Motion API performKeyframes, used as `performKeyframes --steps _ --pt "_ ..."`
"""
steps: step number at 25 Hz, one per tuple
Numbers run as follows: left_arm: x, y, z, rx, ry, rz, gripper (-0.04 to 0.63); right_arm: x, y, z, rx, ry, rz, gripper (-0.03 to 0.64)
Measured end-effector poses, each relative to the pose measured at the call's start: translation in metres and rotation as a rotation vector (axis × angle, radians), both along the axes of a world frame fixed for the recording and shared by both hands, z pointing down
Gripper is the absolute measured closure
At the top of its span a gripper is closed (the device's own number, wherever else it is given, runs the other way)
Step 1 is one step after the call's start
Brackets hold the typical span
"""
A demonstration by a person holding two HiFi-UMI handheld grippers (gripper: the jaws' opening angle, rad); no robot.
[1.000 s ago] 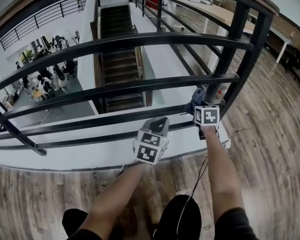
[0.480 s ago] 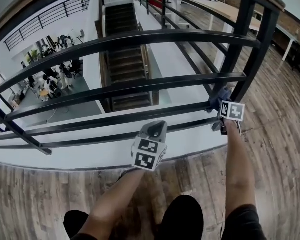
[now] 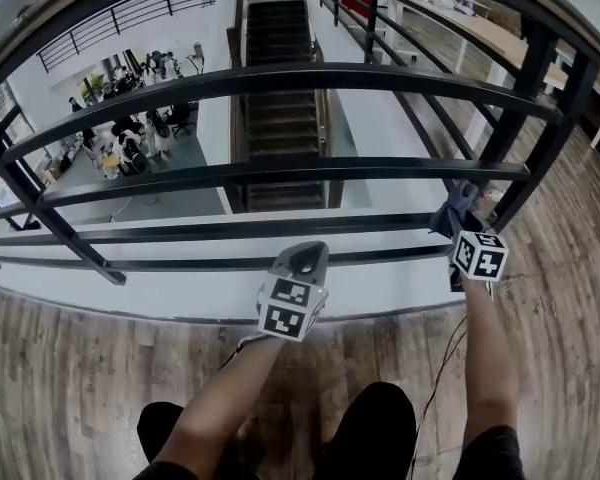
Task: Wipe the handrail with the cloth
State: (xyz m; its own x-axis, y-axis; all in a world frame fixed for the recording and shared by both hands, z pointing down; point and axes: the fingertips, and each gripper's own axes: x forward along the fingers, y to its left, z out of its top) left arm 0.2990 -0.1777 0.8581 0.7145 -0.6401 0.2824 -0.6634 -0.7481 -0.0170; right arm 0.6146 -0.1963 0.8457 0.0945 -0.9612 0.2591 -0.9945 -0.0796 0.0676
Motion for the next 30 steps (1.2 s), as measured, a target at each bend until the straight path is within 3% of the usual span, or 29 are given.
performKeyframes --steps 8,13,22,27,30 --pt "-0.129 -0.016 0.016 -0.032 -0.004 -0.157 0.597 -0.196 0.003 0.006 0.042 -0.030 -0.212 0.517" --pt "-0.236 -0.026 0.015 -0.056 -0.005 -0.305 0.597 -0.341 0.001 0.017 0.045 -0.036 -0.380 0.517" --pt "-0.426 -0.057 0.004 0.026 0.008 -0.580 0.597 -0.573 -0.048 0.063 0.006 -0.105 -0.679 0.517" --pt "-0.507 -0.049 0.013 0.038 -0.037 -0.677 0.597 -0.682 -0.066 0.083 -0.042 -0.099 -0.799 0.517" --pt "-0.555 -0.045 0.020 0.040 -0.014 -0.722 0.597 -0.750 -0.073 0.102 -0.079 -0.091 -0.852 0.517"
